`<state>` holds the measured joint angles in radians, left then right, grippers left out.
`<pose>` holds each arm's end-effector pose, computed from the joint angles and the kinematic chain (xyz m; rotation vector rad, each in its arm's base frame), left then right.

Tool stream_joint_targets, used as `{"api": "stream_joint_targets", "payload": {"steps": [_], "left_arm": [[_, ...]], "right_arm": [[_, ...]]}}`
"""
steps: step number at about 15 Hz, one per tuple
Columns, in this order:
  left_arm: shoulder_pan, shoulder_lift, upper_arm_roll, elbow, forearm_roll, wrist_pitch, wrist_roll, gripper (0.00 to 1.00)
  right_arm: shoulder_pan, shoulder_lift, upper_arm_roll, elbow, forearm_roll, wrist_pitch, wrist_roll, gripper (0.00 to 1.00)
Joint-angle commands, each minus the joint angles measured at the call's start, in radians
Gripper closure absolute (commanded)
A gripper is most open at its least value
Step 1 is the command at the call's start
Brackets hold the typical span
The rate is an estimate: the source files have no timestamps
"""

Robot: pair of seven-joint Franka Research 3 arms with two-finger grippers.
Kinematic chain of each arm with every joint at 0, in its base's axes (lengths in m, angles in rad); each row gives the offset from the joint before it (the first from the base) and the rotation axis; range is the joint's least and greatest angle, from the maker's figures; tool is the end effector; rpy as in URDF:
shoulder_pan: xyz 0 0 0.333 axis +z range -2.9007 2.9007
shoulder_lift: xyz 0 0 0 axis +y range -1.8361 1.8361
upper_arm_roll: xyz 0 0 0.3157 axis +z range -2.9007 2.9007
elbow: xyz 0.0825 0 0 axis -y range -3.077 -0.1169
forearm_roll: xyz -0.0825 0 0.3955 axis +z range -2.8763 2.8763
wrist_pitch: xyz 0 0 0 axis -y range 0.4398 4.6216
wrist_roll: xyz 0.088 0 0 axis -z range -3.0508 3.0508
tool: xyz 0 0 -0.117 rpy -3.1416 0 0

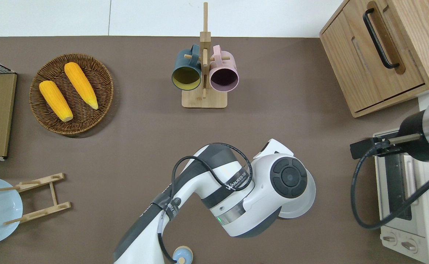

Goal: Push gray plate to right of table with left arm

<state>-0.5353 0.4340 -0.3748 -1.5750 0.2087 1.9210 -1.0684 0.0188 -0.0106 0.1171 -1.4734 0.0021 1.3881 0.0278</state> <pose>0.4517 -0.5057 0.3839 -3.0697 -0.1664 -0.0027 0.5374 0.0742 0.6509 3.1295 0.1697 -0.1169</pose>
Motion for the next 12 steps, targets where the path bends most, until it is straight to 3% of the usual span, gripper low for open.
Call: {"api": "stream_joint_targets", "payload": {"steps": [1, 8, 12], "left_arm": [[0.063, -0.089, -0.006, -0.013, -0.037, -0.085, 0.064, 0.01], [0.210, -0.222, 0.008, 0.003, -0.084, -0.246, 0.243, 0.01], [0.314, -0.242, 0.010, 0.084, -0.092, -0.379, 0.384, 0.01]], "right_arm": [[-0.020, -0.006, 0.015, 0.004, 0.010, -0.012, 0.000, 0.017], [-0.020, -0.006, 0.013, 0.004, 0.010, -0.012, 0.000, 0.017], [-0.020, -0.006, 0.015, 0.004, 0.010, -0.012, 0.001, 0.017]]}}
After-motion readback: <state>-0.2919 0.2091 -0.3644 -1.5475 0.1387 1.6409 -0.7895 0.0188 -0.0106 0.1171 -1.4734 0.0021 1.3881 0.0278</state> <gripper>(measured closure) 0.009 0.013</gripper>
